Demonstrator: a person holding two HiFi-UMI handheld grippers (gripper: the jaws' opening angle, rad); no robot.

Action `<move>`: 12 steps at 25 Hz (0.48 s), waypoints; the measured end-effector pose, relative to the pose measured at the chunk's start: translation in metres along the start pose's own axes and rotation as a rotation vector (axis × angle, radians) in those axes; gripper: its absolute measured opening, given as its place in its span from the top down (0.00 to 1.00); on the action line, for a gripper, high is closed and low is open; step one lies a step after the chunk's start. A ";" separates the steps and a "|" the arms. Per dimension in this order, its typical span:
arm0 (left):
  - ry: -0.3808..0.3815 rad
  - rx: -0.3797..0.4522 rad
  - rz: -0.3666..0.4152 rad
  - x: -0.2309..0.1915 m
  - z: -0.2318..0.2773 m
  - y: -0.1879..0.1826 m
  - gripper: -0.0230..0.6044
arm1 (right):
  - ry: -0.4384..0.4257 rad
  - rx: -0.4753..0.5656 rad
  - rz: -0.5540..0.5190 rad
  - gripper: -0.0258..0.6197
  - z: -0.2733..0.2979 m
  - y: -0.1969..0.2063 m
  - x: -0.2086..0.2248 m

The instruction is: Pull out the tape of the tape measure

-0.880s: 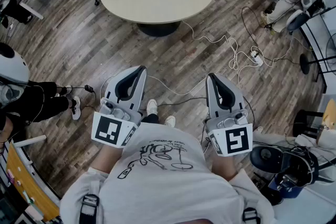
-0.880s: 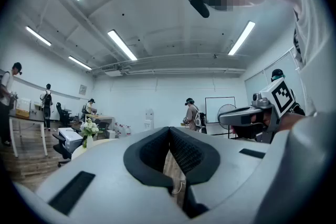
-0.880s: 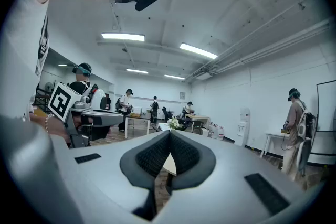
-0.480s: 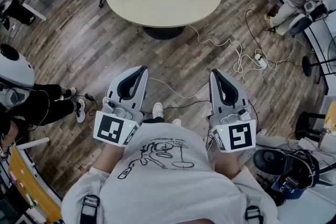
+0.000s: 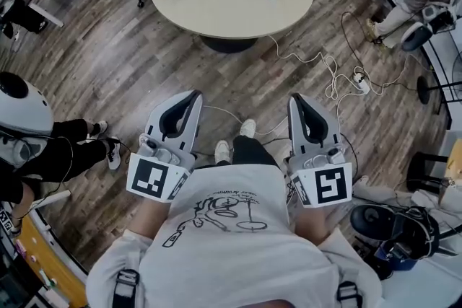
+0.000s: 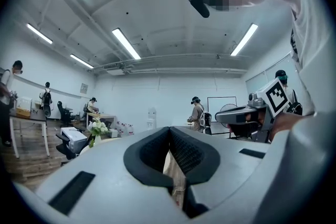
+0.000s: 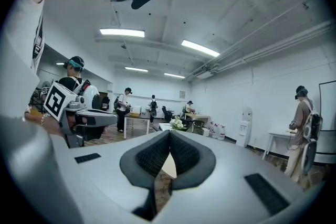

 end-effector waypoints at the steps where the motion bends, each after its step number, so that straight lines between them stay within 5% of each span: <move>1: -0.002 0.001 -0.005 -0.005 0.001 0.001 0.93 | 0.000 -0.002 -0.001 0.95 0.005 0.000 0.000; 12: -0.029 -0.007 -0.009 -0.049 0.066 0.020 0.93 | -0.023 0.008 -0.016 0.95 0.080 0.015 0.040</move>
Point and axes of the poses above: the fingertips, and each gripper's own axes: z forward along the fingers, x to its right, y out of its underside, the point moved 5 cm from there along -z, backward along the fingers, and after that the axes turned 12 degrees about y, right-handed, at the moved point
